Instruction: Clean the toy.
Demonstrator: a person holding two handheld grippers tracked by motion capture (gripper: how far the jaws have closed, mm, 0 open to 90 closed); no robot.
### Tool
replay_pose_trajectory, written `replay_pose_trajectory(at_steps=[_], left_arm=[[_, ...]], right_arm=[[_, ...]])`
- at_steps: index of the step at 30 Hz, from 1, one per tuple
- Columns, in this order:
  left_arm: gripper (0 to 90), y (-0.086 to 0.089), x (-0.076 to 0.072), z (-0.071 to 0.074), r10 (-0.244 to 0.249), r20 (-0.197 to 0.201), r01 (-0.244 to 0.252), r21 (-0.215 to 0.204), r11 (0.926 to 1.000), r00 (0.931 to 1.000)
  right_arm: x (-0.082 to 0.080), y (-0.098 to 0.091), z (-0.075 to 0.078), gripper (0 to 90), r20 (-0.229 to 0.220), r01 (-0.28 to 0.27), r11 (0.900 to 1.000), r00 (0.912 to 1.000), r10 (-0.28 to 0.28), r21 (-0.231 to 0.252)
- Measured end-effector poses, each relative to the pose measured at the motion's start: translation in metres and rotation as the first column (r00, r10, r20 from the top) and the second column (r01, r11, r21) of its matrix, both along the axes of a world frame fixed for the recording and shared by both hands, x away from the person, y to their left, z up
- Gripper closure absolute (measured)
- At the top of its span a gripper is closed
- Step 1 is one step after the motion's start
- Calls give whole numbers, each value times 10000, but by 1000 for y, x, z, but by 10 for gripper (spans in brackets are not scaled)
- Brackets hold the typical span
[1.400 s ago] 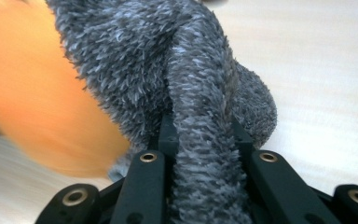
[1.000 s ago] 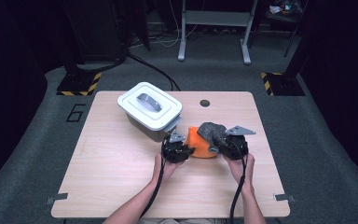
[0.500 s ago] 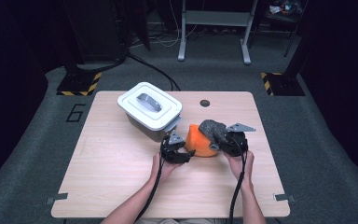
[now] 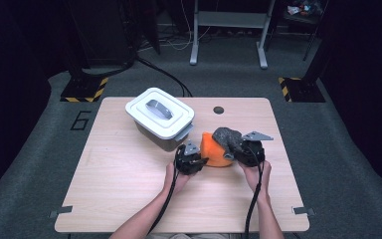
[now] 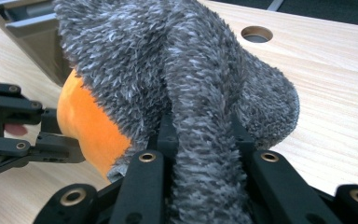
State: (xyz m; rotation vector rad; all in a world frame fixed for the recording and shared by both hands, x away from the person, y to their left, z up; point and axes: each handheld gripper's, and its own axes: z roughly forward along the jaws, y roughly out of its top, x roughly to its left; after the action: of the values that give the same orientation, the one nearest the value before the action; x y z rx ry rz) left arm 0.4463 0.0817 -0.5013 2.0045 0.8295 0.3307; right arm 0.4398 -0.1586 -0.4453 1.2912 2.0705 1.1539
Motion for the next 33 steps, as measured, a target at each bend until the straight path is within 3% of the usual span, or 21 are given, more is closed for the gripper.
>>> replay_pose_trajectory(at_steps=[9, 15, 18, 19, 21, 26, 33], left_arm=[[780, 2, -7, 6, 26, -498, -48, -449, 9990, 9988], [780, 0, -11, 11, 63, -801, -115, -651, 9978, 9968], [781, -2, -14, 13, -41, -887, -27, -768, 9970, 9961], [781, -2, -15, 13, -74, -857, 13, -700, 9975, 9963], [782, -4, -16, 12, -91, -882, 33, -656, 9978, 9961], [784, -3, -14, 10, 55, -968, -122, -683, 9976, 9953], [784, -2, -11, 9, 91, -1046, -171, -754, 9970, 9945]], right_arm=[[-10, -6, 8, 734, 314, 99, 9997, 9995, -106, 222], [-24, 10, 22, 734, 671, -421, 9991, 9968, 424, -68], [-26, 25, 23, 732, 592, -736, 9953, 9952, 774, -635], [-25, 30, 21, 731, 535, -770, 9918, 9951, 827, -1020], [-22, 37, 16, 733, 580, -573, 9852, 9960, 675, -1615], [-19, 42, 12, 735, 580, -426, 9775, 9968, 557, -2066], [-17, 31, 8, 736, 493, -261, 9863, 9982, 345, -1630]])
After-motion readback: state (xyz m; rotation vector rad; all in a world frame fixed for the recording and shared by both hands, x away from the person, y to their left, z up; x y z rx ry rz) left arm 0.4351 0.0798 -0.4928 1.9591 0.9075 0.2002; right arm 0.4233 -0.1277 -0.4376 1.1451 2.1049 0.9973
